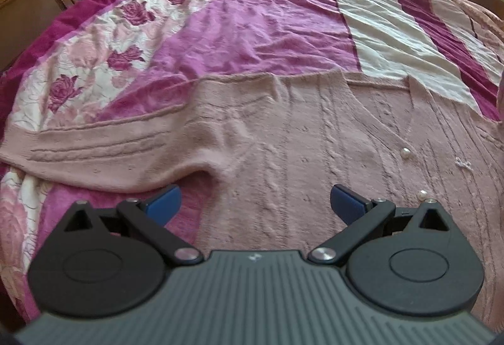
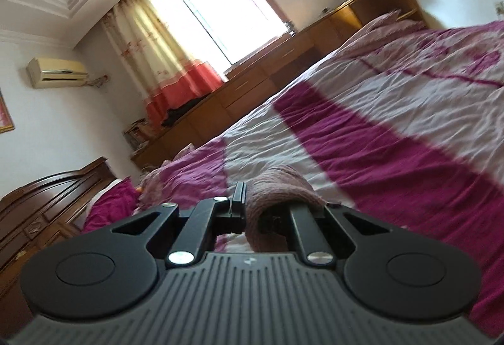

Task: Fold small clothes
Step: 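Carry the sleeve with the right gripper across the cardigan body and release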

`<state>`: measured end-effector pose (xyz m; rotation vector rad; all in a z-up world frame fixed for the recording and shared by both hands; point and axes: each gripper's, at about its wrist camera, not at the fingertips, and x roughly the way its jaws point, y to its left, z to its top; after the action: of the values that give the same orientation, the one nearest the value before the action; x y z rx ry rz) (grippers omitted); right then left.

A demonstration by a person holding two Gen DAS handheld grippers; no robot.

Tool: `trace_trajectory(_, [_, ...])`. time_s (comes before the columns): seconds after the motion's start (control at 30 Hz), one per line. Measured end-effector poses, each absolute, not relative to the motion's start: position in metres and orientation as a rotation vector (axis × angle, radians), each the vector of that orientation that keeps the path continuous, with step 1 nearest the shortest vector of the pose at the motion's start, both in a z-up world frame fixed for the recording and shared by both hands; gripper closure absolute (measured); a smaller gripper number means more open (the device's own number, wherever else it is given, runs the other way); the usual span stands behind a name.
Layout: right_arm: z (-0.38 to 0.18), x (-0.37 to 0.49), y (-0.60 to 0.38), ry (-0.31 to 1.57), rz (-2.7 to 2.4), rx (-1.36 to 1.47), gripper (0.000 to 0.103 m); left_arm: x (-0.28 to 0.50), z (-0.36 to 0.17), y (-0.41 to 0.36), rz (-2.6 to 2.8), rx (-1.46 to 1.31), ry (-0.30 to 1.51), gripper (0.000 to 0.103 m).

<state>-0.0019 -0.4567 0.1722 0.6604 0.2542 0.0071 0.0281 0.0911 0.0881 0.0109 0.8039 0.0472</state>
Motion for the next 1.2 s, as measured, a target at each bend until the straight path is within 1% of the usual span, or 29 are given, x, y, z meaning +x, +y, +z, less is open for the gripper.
trace_trajectory(0.3, [0.147,0.017,-0.374,0.320,0.108,0.556,0.096,0.022,0.086,0.112,0.076,-0.046,0.801,0.000])
trace_trajectory(0.63, [0.070,0.033,-0.297,0.545,0.178,0.356,0.095,0.018,0.079,0.117,0.085,-0.040,0.803,0.000])
trace_trajectory(0.83, [0.039,0.041,-0.285,0.663,0.245,0.328,0.094,0.018,0.076,0.117,0.085,-0.044,0.808,0.000])
trace_trajectory(0.87, [0.035,0.041,-0.284,0.690,0.260,0.328,0.088,0.018,0.076,0.116,0.083,-0.044,0.808,0.000])
trace_trajectory(0.9, [0.033,0.045,-0.282,0.718,0.267,0.324,0.078,0.017,0.077,0.115,0.079,-0.043,0.807,0.000])
trace_trajectory(0.93, [0.030,0.045,-0.280,0.739,0.280,0.323,0.072,0.017,0.077,0.115,0.075,-0.041,0.806,0.000])
trace_trajectory(1.0, [0.026,0.047,-0.282,0.774,0.347,0.349,0.053,0.018,0.078,0.112,0.068,-0.035,0.802,0.000])
trace_trajectory(1.03, [0.028,0.047,-0.284,0.787,0.367,0.361,0.050,0.018,0.078,0.110,0.063,-0.030,0.799,0.000])
trace_trajectory(1.1, [0.032,0.045,-0.288,0.812,0.382,0.393,0.042,0.018,0.079,0.107,0.054,-0.023,0.794,0.000])
trace_trajectory(1.2, [0.042,0.038,-0.298,0.832,0.394,0.441,0.033,0.019,0.079,0.101,0.038,-0.016,0.791,0.000])
